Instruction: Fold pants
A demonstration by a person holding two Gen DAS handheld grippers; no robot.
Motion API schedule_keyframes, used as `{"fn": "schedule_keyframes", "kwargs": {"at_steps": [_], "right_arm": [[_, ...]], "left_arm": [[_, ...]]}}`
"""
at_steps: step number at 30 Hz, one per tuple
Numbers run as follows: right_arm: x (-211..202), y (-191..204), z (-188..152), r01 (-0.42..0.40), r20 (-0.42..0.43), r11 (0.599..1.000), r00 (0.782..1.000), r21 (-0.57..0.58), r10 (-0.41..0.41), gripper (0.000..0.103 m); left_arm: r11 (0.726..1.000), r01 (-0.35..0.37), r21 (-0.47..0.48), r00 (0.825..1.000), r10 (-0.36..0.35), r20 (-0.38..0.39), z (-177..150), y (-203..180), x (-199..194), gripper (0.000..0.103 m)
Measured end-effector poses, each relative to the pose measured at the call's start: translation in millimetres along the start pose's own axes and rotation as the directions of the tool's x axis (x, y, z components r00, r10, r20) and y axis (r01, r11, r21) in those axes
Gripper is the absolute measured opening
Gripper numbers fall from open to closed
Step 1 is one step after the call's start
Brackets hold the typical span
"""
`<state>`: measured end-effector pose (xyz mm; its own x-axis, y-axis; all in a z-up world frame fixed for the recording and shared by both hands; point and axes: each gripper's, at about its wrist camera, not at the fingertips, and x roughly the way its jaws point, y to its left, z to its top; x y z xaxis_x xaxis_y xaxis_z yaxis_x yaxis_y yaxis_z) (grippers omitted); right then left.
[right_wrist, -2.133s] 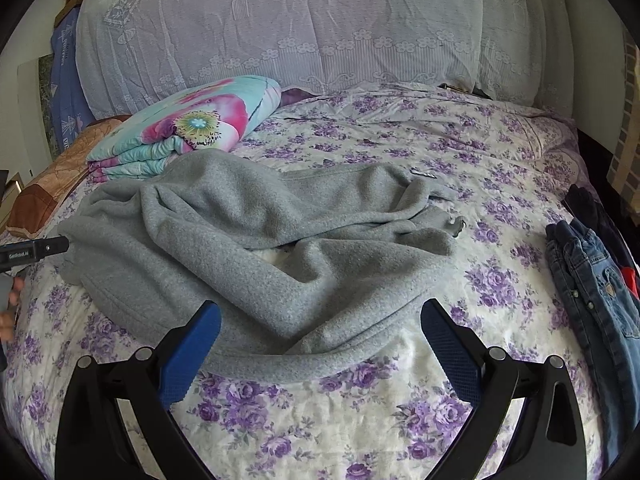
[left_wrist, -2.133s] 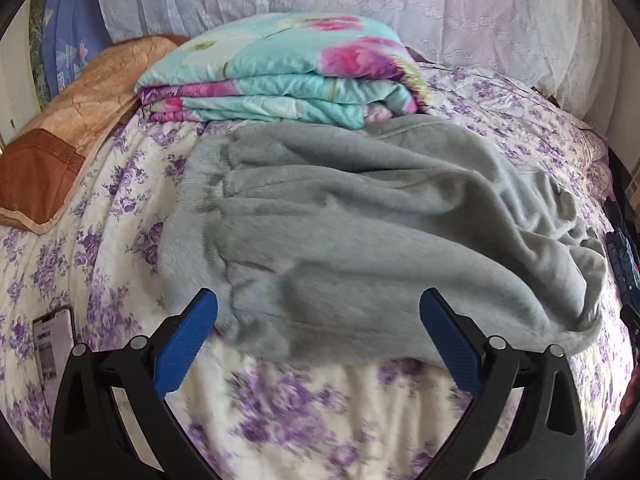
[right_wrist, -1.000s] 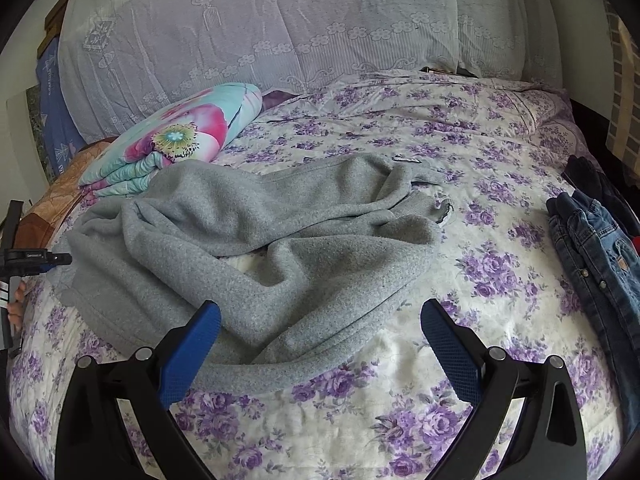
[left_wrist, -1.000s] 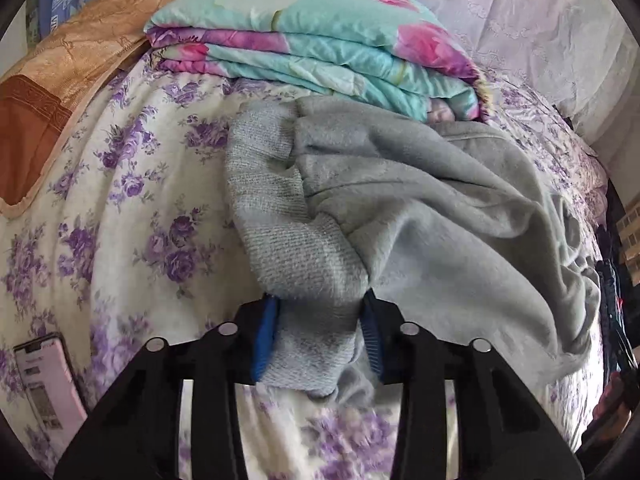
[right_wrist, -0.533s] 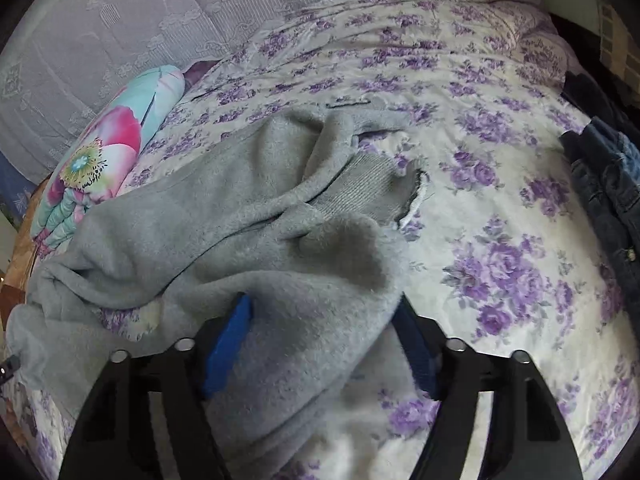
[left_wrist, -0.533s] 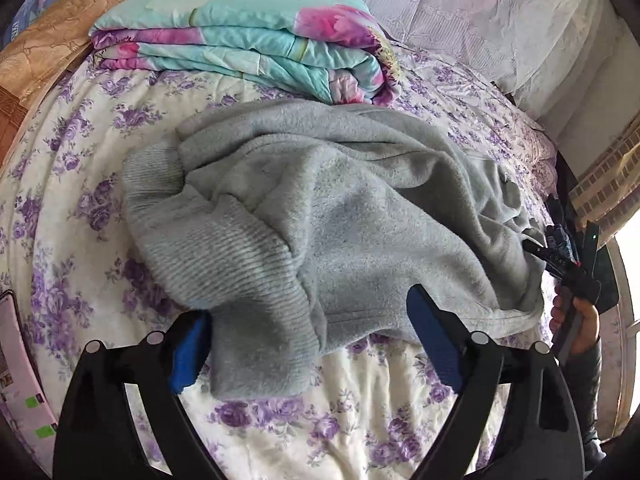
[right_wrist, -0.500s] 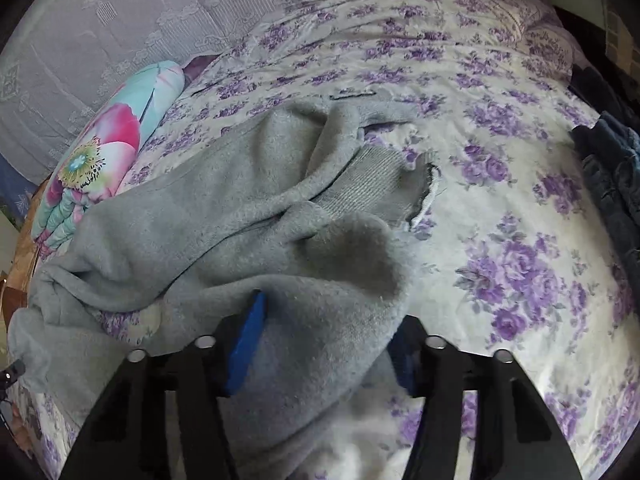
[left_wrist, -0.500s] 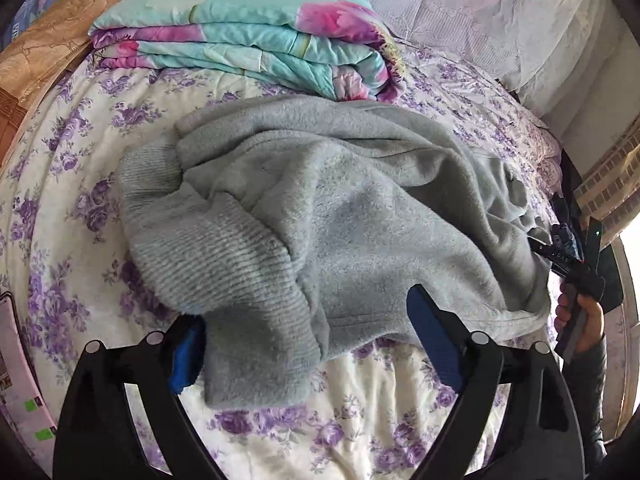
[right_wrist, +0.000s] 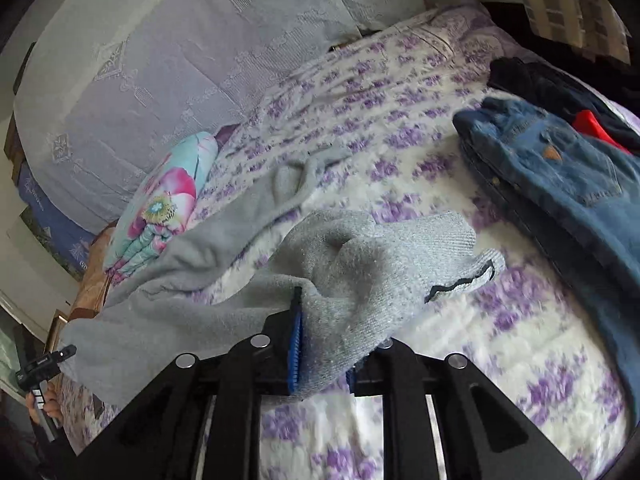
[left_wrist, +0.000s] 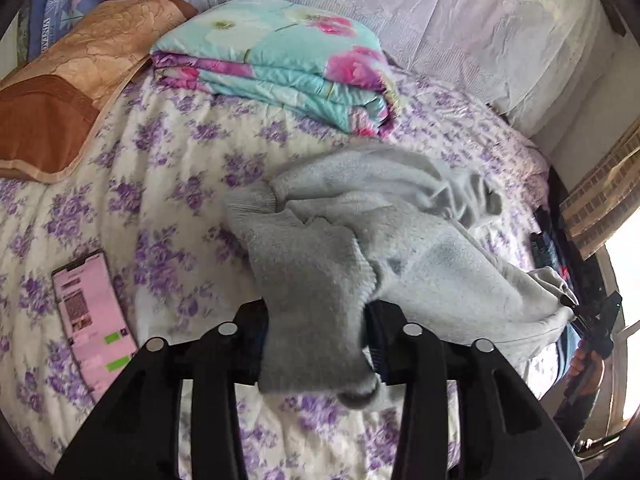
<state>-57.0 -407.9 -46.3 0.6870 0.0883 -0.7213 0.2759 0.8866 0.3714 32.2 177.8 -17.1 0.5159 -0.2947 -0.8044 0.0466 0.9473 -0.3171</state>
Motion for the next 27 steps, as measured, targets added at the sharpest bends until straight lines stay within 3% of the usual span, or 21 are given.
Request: {"fn": "schedule_keyframes", "kwargs": {"at_steps": [1,2,3,4,6,8,10,11,14,16,19,22,25,27], "right_arm": [[6.3,-7.1,-11.9,0.078,-0.034,0.997,0.996,-0.013,-0.078,0.046],[13.8,-16.0,-21.7,0.185,-0.064,0.983,0.981,-0.016,-0.186,0.071],[18.8,-25.4,-28.4,0.267,-0.088,0.964,0.96,-0.008,-0.267,0.075],[20.7,-32.8,-30.1,0.315,-0.107,0.949,0.944,0.002,-0.313,0.075],[4.7,-36.3,-23.5,0.317,-0.029,0.948,0.948,0.03,-0.316,0.075],[-13.2,-22.8,-9.9,0.326,0.092,0.945,0.941,0.0,-0.325,0.078],[-21.9,2.0,10.2,0.325,0.207,0.945,0.928,-0.047,-0.309,0.089],[-21.5,16.5,21.6,0.306,0.252,0.949,0.927,-0.074,-0.279,0.096],[5.6,61.8,65.8,0.228,0.312,0.954,0.936,-0.193,-0.16,0.1],[46.2,86.6,96.0,0.203,0.275,0.945,0.952,-0.255,-0.13,0.1],[118.2,105.2,138.0,0.239,0.194,0.928,0.963,-0.286,-0.188,0.1],[184.3,103.0,166.6,0.298,0.132,0.917,0.953,-0.265,-0.271,0.1],[230.3,83.0,185.4,0.247,0.052,0.958,0.969,-0.142,-0.242,0.1],[252.7,74.9,195.6,0.247,0.031,0.965,0.969,-0.085,-0.246,0.092]], "left_arm": [[0.998,-0.055,0.01,0.998,0.055,-0.022,-7.8,2.0,4.8,0.051],[0.994,-0.111,0.018,0.992,0.112,-0.054,-15.0,5.4,12.7,0.065],[0.988,-0.155,0.016,0.983,0.156,-0.097,-23.5,11.0,22.4,0.072],[0.985,-0.174,0.007,0.975,0.173,-0.143,-33.0,17.7,30.8,0.073],[0.985,-0.172,-0.025,0.973,0.166,-0.157,-44.0,27.7,30.8,0.073],[0.983,-0.179,-0.026,0.98,0.176,-0.091,-43.8,25.5,12.9,0.072],[0.983,-0.185,-0.007,0.983,0.185,0.006,-35.1,16.0,-10.1,0.084],[0.982,-0.189,0.004,0.981,0.188,0.057,-29.2,11.2,-19.7,0.095],[0.975,-0.219,0.021,0.963,0.213,0.166,1.0,-0.2,-26.8,0.099],[0.971,-0.237,0.007,0.963,0.234,0.13,30.8,0.5,-2.8,0.099],[0.958,-0.285,-0.013,0.958,0.286,0.026,68.3,12.6,57.4,0.099],[0.925,-0.381,-0.007,0.924,0.381,-0.022,79.7,25.6,106.7,0.099],[0.943,-0.326,-0.062,0.945,0.324,-0.041,77.1,36.2,123.0,0.099],[0.951,-0.301,-0.067,0.954,0.298,-0.042,73.7,36.0,125.7,0.099]]}}
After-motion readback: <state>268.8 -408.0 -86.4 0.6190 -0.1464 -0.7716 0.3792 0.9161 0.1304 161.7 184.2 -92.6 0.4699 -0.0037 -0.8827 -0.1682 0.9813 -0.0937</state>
